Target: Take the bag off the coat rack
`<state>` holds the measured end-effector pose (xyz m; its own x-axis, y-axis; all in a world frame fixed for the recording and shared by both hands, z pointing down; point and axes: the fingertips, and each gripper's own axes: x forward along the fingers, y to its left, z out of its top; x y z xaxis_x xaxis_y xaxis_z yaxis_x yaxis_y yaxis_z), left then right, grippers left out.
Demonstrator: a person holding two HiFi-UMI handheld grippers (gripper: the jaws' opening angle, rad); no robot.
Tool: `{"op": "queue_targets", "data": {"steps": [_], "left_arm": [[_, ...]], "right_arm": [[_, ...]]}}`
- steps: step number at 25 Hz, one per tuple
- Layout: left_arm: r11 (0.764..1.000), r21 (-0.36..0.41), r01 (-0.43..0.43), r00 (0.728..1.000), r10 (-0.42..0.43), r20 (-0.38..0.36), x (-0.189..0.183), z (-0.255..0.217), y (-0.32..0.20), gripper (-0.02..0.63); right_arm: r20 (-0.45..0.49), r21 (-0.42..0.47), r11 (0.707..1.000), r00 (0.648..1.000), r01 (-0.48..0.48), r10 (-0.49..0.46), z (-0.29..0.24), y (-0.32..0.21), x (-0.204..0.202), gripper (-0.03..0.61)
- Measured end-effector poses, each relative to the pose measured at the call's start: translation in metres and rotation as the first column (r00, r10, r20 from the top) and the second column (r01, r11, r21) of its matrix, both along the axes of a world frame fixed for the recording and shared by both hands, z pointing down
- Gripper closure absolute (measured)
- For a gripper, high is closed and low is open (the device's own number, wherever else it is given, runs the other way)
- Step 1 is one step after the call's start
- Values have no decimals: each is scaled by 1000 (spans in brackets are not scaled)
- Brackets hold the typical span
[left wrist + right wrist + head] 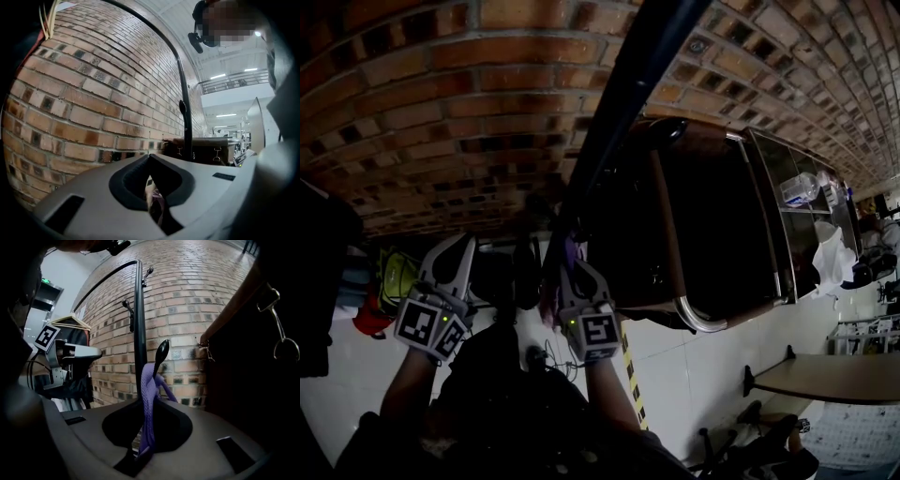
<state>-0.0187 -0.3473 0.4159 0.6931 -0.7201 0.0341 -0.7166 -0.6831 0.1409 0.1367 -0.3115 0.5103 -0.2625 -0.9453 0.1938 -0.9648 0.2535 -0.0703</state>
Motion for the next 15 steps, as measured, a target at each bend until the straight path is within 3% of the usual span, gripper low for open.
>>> {"op": "queue_targets", "data": {"steps": [15], "left_arm": [[1000, -9, -11, 1000, 11, 1, 7, 2, -7, 594]], "right_arm": [[17, 7, 1000, 999, 29, -30, -29, -1, 5, 520]]}}
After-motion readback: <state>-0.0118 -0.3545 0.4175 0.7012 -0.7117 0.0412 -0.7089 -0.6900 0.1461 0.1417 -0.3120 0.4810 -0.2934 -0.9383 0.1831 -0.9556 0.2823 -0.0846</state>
